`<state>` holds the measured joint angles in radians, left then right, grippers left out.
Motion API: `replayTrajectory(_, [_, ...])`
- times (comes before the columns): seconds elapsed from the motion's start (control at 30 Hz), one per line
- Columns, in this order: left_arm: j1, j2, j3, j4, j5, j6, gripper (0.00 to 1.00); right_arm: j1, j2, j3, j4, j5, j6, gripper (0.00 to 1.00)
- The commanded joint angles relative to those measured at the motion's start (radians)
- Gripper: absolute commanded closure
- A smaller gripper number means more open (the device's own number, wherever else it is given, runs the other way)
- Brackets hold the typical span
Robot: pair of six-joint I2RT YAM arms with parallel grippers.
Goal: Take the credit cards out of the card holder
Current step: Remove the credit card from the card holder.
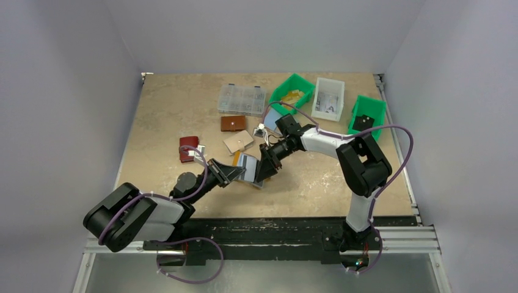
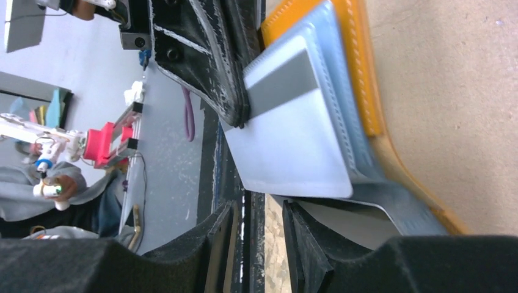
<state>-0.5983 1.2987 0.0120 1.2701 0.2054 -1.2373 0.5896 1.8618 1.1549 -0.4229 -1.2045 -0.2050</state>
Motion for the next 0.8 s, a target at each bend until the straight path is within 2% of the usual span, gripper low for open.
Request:
replayTrajectory(0.0, [-0.008, 0.003, -0.037, 0.183, -0.016, -0.027, 1.0, -0.009, 0.0, -0.006, 0.052, -0.074, 0.053, 0.57])
replayTrajectory(0.2, [-0.011, 0.013, -0.026, 0.187, -0.008, -0.027, 1.0, -0.019, -0.001, -0.009, 0.081, -0.163, 0.091, 0.57])
replayTrajectory(0.5, [-0.045, 0.096, -0.02, 0.274, -0.006, -0.041, 1.0, -0.029, -0.001, -0.027, 0.148, -0.207, 0.163, 0.57])
replayTrajectory(0.67, [-0.045, 0.136, -0.02, 0.327, -0.006, -0.057, 1.0, -0.042, 0.012, -0.033, 0.161, -0.201, 0.178, 0.65])
replayTrajectory(0.77, [-0.046, 0.142, -0.02, 0.334, -0.008, -0.056, 1.0, -0.051, 0.013, -0.045, 0.193, -0.178, 0.215, 0.67])
